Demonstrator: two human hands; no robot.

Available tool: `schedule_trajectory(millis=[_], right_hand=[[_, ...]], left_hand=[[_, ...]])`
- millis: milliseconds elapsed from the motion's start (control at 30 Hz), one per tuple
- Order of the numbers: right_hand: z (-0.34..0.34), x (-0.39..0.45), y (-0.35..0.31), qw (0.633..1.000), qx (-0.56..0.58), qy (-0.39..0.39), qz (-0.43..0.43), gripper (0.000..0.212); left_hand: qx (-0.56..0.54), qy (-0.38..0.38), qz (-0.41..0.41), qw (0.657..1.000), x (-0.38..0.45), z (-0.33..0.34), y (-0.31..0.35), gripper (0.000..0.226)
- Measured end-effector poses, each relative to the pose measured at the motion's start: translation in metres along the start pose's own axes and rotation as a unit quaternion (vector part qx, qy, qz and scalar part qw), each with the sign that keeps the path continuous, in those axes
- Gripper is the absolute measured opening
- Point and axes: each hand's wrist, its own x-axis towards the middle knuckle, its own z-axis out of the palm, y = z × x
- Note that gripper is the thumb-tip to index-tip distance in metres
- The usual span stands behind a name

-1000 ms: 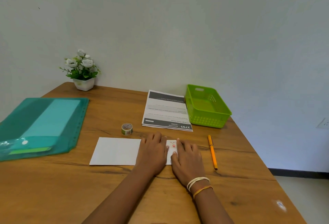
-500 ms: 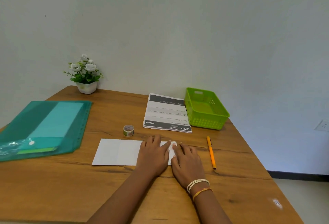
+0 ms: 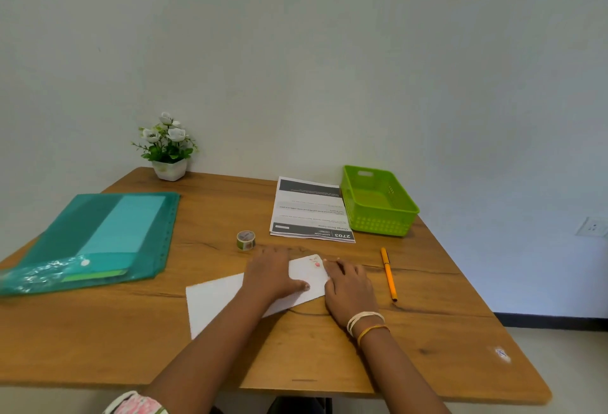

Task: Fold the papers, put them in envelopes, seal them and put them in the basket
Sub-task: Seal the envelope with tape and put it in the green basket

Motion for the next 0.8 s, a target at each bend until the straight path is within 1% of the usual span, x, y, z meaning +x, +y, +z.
schedule_trajectory(millis=[67,167,200,267,333,367,400,467,533,567,600,633,667,700,733,800], right_hand=[[0.001,0.006,-0.002,1.0,0.001,-0.01,0.021,0.045],[-0.004,0.009,-0.015,0.998,0.002,-0.001,0.059,0.04],[-0.006,0.01,-0.018,0.998,0.006,0.003,0.066,0.038],[-0.008,0.009,-0.022,0.996,0.033,-0.009,0.085,0.037],[-0.011,0.009,-0.021,0.99,0.101,-0.011,0.1,0.037],[-0.016,0.007,-0.021,0.982,0.153,-0.005,0.114,0.036],[-0.019,0.007,-0.021,0.967,0.22,0.003,0.13,0.036],[-0.029,0.004,-0.023,0.914,0.366,0.0,0.174,0.045],[-0.04,0.003,-0.024,0.86,0.456,-0.025,0.227,0.059],[-0.044,0.004,-0.022,0.845,0.473,-0.042,0.247,0.061],[-0.049,0.006,-0.019,0.835,0.485,-0.067,0.251,0.058],[-0.055,0.007,-0.016,0.824,0.501,-0.099,0.245,0.047],[-0.065,0.007,-0.014,0.816,0.513,-0.125,0.237,0.03],[-0.074,0.006,-0.013,0.811,0.521,-0.139,0.228,0.014],[-0.079,0.007,-0.01,0.808,0.528,-0.136,0.222,0.009],[-0.091,0.009,-0.006,0.798,0.558,-0.095,0.207,0.016]], left_hand=[[0.012,-0.031,-0.025,0.999,0.0,-0.009,0.0,0.087],[-0.013,-0.077,-0.064,0.995,0.001,-0.015,0.004,0.09],[-0.025,-0.084,-0.071,0.994,0.001,-0.017,0.006,0.086],[-0.056,-0.1,-0.076,0.99,0.0,-0.023,0.009,0.071],[-0.118,-0.114,-0.087,0.983,0.001,-0.03,0.012,0.056],[-0.163,-0.117,-0.105,0.974,0.002,-0.034,0.012,0.052],[-0.219,-0.112,-0.131,0.96,0.005,-0.038,0.013,0.051],[-0.34,-0.081,-0.191,0.917,0.011,-0.045,0.014,0.056],[-0.463,-0.032,-0.239,0.853,0.016,-0.053,0.019,0.053],[-0.516,-0.009,-0.269,0.813,0.018,-0.057,0.021,0.047],[-0.565,0.01,-0.289,0.773,0.018,-0.063,0.025,0.042],[-0.6,0.018,-0.304,0.74,0.019,-0.067,0.029,0.044],[-0.629,0.025,-0.306,0.714,0.023,-0.069,0.032,0.048],[-0.647,0.028,-0.302,0.699,0.024,-0.072,0.036,0.05],[-0.659,0.026,-0.297,0.69,0.026,-0.074,0.039,0.051],[-0.671,-0.013,-0.276,0.688,0.031,-0.075,0.046,0.051]])
